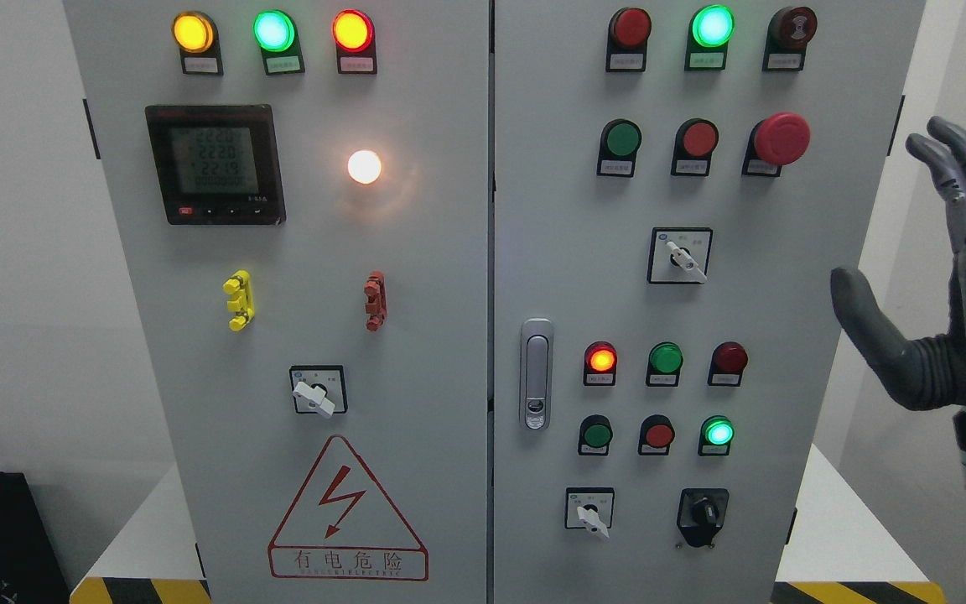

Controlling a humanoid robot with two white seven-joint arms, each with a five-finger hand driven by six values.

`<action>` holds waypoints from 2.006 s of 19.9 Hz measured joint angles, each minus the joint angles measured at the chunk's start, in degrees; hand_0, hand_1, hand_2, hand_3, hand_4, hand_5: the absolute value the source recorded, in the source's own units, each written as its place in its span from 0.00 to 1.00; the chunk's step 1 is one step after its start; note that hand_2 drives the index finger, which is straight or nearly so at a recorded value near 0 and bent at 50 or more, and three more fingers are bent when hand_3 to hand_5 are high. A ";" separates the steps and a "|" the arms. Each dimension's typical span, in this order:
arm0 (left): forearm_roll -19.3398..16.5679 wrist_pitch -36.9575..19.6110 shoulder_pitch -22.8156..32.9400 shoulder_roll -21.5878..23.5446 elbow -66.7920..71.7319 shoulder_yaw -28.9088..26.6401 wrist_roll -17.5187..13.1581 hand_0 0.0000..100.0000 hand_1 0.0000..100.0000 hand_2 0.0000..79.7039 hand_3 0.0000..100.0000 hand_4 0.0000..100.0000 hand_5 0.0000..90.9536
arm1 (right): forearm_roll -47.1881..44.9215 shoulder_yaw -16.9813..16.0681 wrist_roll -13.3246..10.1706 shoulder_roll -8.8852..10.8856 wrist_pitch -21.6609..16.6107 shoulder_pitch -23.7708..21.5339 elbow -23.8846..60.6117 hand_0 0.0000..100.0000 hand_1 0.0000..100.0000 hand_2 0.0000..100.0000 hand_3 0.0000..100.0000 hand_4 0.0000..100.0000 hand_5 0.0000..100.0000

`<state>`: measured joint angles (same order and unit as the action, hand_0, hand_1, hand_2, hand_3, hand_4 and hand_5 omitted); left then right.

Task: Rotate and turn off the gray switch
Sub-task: 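Lower the raised right hand toward the upper rotary switch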

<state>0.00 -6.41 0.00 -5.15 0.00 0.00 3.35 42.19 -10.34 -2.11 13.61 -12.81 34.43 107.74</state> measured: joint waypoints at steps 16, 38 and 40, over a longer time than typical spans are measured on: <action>0.00 -0.02 0.00 -0.02 0.00 0.00 0.04 0.12 0.39 0.00 0.00 0.00 0.00 | -0.17 -0.17 -0.41 -0.17 0.00 0.54 -0.02 0.25 0.14 0.04 0.25 0.23 0.19; 0.00 -0.03 0.00 -0.02 0.00 0.00 0.04 0.12 0.39 0.00 0.00 0.00 0.00 | -0.41 0.18 -0.24 -4.35 7.53 2.50 0.12 0.13 0.24 0.41 0.86 0.90 1.00; 0.00 -0.07 0.00 -0.02 0.00 0.00 0.05 0.12 0.39 0.00 0.00 0.00 0.00 | -0.28 0.44 0.06 -5.05 7.80 2.49 0.15 0.13 0.23 0.42 0.88 0.92 1.00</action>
<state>0.00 -6.48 0.00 -5.17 0.00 0.00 3.40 41.92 -9.91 -2.05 8.56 -5.01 36.91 107.89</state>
